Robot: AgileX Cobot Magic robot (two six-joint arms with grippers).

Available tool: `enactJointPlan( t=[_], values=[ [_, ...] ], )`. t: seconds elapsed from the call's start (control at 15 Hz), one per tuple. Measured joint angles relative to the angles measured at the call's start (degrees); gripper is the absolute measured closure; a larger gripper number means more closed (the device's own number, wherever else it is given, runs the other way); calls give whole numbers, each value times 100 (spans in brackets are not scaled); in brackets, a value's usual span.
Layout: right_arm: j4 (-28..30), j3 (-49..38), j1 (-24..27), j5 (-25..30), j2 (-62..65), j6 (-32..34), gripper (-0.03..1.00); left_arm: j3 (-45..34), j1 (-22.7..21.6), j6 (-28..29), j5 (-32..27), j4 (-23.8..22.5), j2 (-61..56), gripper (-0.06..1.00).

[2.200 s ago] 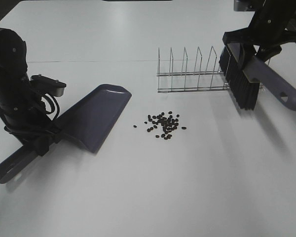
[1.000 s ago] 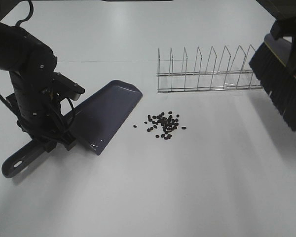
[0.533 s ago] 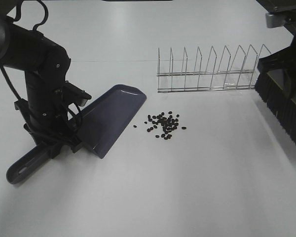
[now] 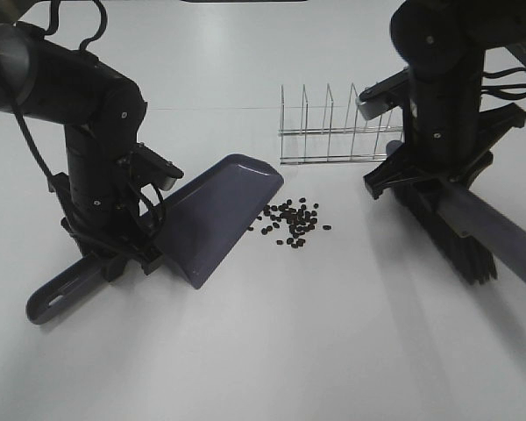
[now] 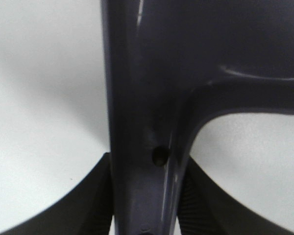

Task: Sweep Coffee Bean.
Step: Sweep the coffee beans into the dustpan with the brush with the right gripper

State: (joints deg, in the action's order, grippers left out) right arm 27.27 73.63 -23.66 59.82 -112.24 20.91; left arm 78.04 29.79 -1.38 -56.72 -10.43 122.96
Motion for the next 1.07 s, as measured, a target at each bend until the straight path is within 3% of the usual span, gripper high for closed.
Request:
enactJointPlan(
  t=[0.2,0.47,0.8,1.07],
  values=[
    [-103,229,-401,-52,-384,80,63,6,0,40,-57,-6,0,63],
    [-424,590,-418,-115,-401,74,63,34,0,63,-80,-23,57,63],
    [-733,819,-418,-264,-424,-138,63,756,0,57,-957,0,544,63],
    [-917,900,-424,-395,-642,-378,63,877,0,-138,-997,149,602,63]
  ],
)
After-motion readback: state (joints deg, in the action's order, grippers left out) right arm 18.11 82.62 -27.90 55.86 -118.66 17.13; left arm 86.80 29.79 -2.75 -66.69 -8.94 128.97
